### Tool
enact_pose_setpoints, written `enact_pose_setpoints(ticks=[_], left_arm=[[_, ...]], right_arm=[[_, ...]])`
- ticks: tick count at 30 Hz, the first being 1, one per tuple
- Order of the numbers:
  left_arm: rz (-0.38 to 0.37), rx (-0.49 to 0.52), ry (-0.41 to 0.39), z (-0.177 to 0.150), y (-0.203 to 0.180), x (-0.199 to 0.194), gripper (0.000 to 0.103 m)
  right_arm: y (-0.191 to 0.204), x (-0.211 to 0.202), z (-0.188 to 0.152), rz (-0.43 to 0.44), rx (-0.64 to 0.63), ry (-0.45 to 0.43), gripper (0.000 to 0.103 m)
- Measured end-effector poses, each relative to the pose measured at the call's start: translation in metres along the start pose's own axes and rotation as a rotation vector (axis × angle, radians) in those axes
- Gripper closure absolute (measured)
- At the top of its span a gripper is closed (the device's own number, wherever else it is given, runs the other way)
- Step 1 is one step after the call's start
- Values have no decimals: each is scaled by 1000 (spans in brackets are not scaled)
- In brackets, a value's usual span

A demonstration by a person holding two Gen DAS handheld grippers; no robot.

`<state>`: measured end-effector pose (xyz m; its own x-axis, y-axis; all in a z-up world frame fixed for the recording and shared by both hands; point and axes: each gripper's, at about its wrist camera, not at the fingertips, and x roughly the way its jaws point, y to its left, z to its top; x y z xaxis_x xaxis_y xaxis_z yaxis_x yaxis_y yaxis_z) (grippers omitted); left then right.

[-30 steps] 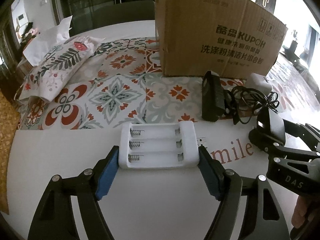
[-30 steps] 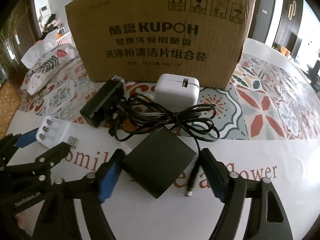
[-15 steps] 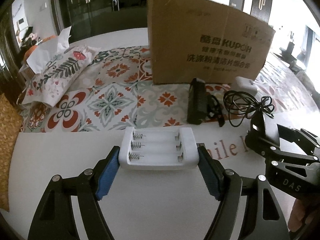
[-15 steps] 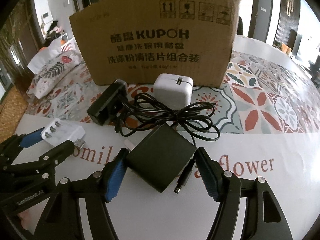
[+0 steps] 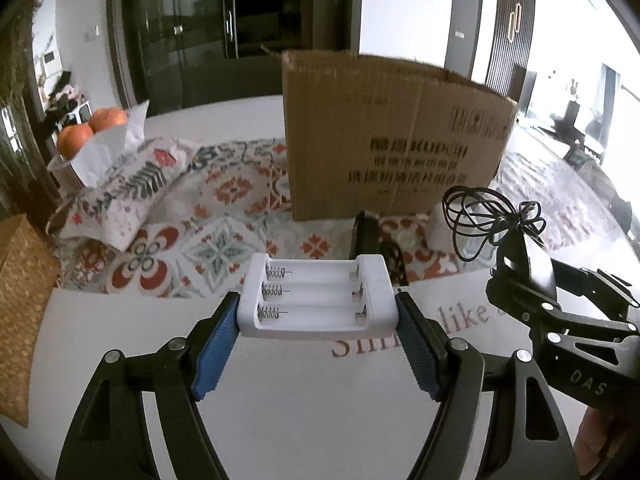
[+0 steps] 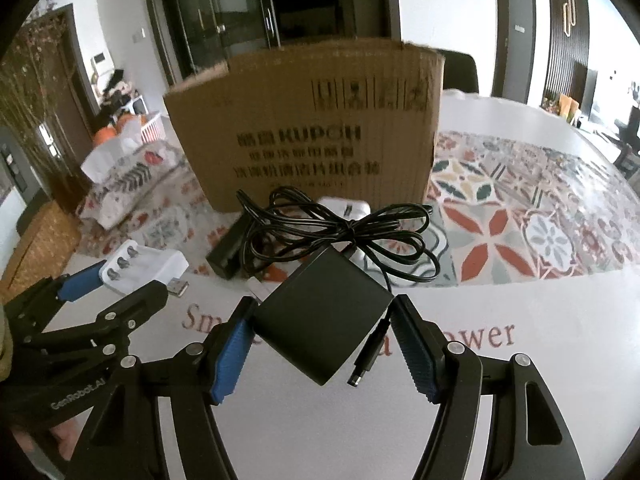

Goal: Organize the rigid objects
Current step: 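Carry the battery charger and power adapter with both grippers over the box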

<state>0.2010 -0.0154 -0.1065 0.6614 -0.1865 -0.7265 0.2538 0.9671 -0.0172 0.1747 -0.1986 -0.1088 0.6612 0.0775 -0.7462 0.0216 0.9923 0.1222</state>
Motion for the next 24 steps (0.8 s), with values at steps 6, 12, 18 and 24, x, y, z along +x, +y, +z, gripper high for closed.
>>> enact_pose_setpoints(ticks=[6,12,18,24], left_arm=[[5,10,-50,16,-3,-15,28],[3,20,-91,34,-7,-26,28],[6,30,-128,55,-12,-33,28],[1,41,-167,78,-16,-40,28]], right_arm=[[0,-14,13,6,1,-48,34],[-1,-28,27,6,4,-96,34],[-4,-38,44,2,11,-137,34],[-10,-47,63,3,21,-177,34]])
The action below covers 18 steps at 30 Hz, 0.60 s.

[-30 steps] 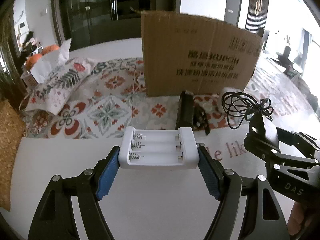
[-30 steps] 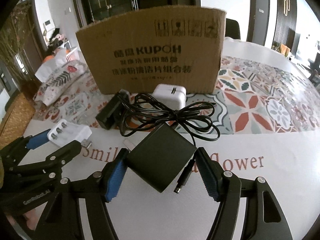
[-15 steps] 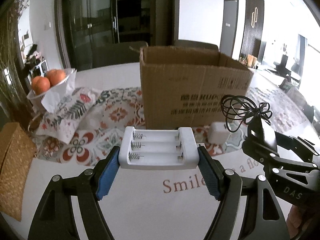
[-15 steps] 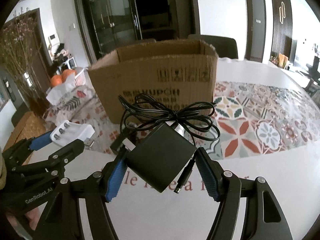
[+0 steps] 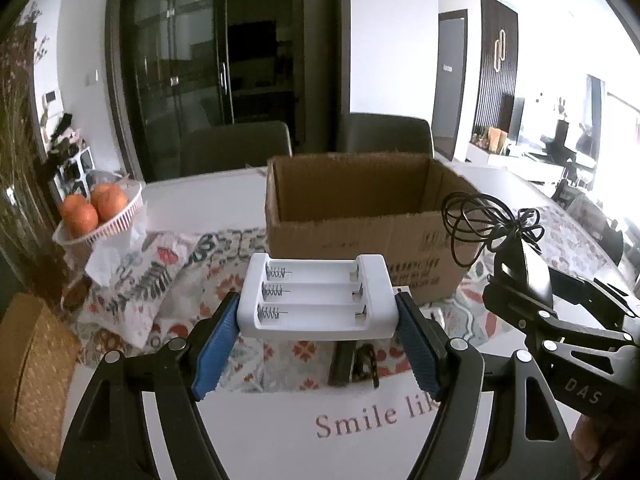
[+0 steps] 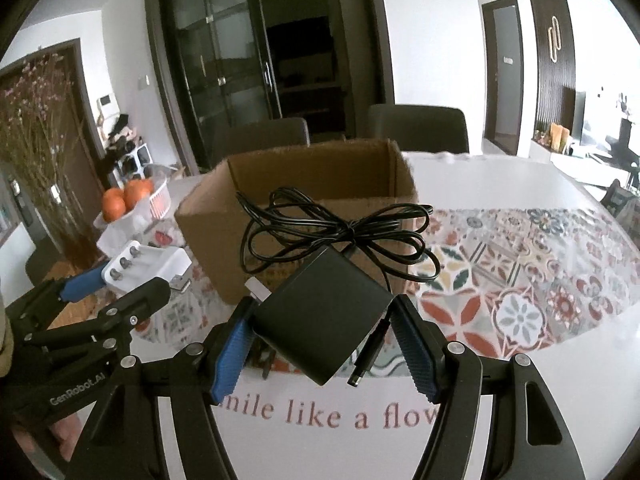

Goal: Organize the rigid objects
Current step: 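Carry the battery charger and power adapter with both grippers over the box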

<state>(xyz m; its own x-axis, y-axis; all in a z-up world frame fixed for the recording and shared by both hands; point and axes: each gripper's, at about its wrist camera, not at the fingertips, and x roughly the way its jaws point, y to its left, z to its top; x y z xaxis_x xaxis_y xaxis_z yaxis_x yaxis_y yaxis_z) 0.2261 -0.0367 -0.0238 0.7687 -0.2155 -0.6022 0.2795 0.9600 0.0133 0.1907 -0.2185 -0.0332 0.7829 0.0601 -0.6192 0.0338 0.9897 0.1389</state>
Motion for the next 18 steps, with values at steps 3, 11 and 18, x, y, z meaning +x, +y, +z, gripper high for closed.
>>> enact_pose_setpoints(ticks=[3,11,18], left_arm=[[3,3,-20,10,-1,-2,28],[-2,12,-66,37,-1,-7,28],[3,30,-93,59,-1,-5,28]], right_arm=[[-1,-3,9,-2,-2,-21,34],[-1,-11,35,2,-8,-71,34],[2,-14,55,-2,-25,-108,34]])
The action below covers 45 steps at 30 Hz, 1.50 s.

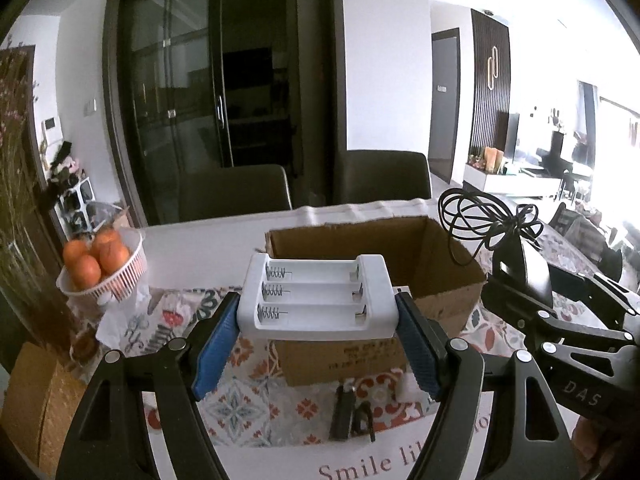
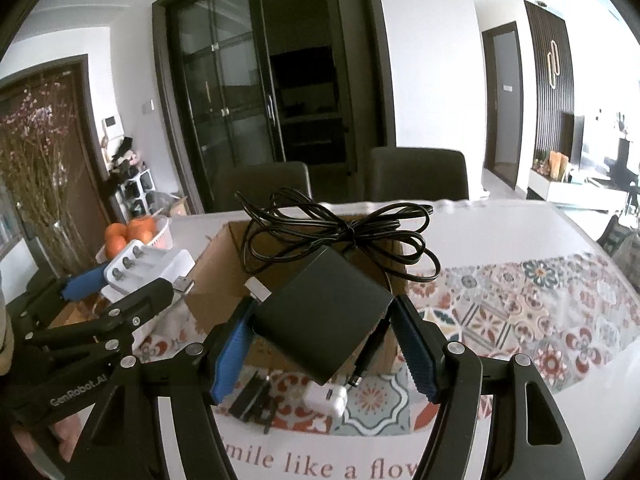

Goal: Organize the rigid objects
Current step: 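Carry the battery charger and power adapter with both grippers over the box, then open both grippers to drop the charger and adapter into the box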

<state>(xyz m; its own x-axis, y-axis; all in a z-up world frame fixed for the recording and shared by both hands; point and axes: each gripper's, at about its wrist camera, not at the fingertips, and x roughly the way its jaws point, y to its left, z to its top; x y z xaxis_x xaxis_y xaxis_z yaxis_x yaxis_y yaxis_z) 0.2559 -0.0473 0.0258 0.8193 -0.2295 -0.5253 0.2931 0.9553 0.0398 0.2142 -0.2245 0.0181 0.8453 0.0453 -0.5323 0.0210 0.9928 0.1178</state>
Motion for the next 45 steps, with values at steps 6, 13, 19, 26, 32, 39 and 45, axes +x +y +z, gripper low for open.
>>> enact_pose_setpoints(ticks=[6,13,19,26,32,39,45], left_arm=[[22,26,-23,18,-2,6,28],[26,38,-9,37,-2,24,28],[7,27,38,49,-1,46,28],[-14,13,112,54,-2,73,28],[-5,19,172,56,-5,100,28],[-6,22,229,53,-3,124,28],[3,27,278,44,-2,139,28]], right_arm=[[-1,4,18,-3,-13,-24,34],[-1,20,37,-1,-29,-10,34],[-3,40,49,7,-38,25,34],[-15,70,54,10,-26,103,34],[-22,98,56,3,-23,182,34],[-16,123,58,-16,-83,246,34],[-12,136,53,-26,-129,280,37]])
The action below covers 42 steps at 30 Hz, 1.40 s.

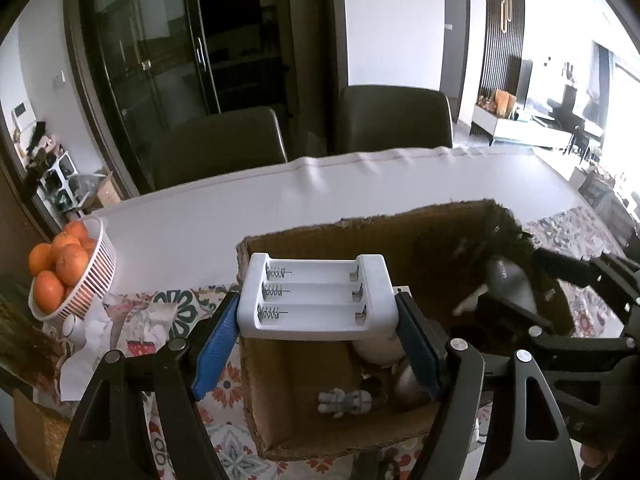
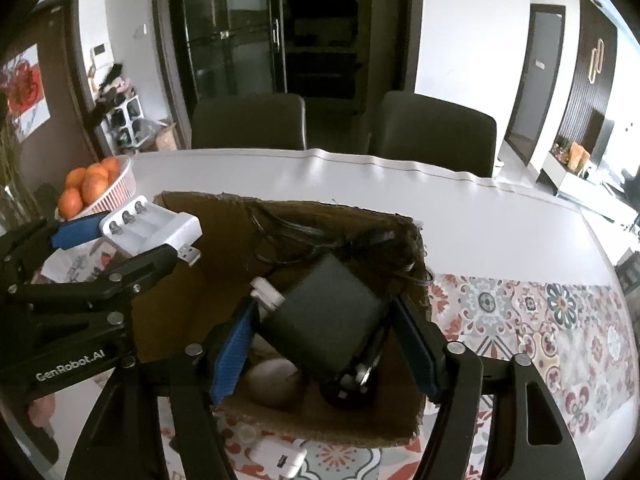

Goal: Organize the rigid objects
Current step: 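Open both grippers to drop the charger and adapter into the box, then move both grippers toward the small black device and the white plug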

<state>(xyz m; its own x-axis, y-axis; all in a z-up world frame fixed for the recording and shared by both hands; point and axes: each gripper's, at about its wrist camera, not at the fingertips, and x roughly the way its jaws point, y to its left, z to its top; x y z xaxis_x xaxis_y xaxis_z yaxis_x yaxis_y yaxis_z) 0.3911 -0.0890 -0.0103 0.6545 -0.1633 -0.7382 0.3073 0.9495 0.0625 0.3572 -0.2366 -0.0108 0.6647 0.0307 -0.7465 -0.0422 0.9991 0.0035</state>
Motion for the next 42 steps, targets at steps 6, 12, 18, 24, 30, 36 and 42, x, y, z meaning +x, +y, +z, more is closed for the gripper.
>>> enact_pose_setpoints(ticks=[6,12,18,24,30,36,42], left_arm=[[-21,-24,25,-1,4,3,28],[-9,-7,6,-2,-1,-7,27],[24,-7,-23,-9,-4,-24,27],[50,-13,-61,-19,-4,-45,27],[66,-9,-96,-31,-5,-64,27],[104,9,-146,-46,-7,-83,27],[118,9,-181,-64,-7,-97,27]], right_arm=[[3,-5,3,-25,-29,-17,37],[0,-12,0,-19,-6,-26,37],[-3,-20,-6,-17,13,-35,37],[0,-38,-17,-21,26,-75,37],[3,-56,-29,-24,42,-108,36],[8,-71,-43,-34,53,-145,36],[10,-81,-58,-27,71,-169,35]])
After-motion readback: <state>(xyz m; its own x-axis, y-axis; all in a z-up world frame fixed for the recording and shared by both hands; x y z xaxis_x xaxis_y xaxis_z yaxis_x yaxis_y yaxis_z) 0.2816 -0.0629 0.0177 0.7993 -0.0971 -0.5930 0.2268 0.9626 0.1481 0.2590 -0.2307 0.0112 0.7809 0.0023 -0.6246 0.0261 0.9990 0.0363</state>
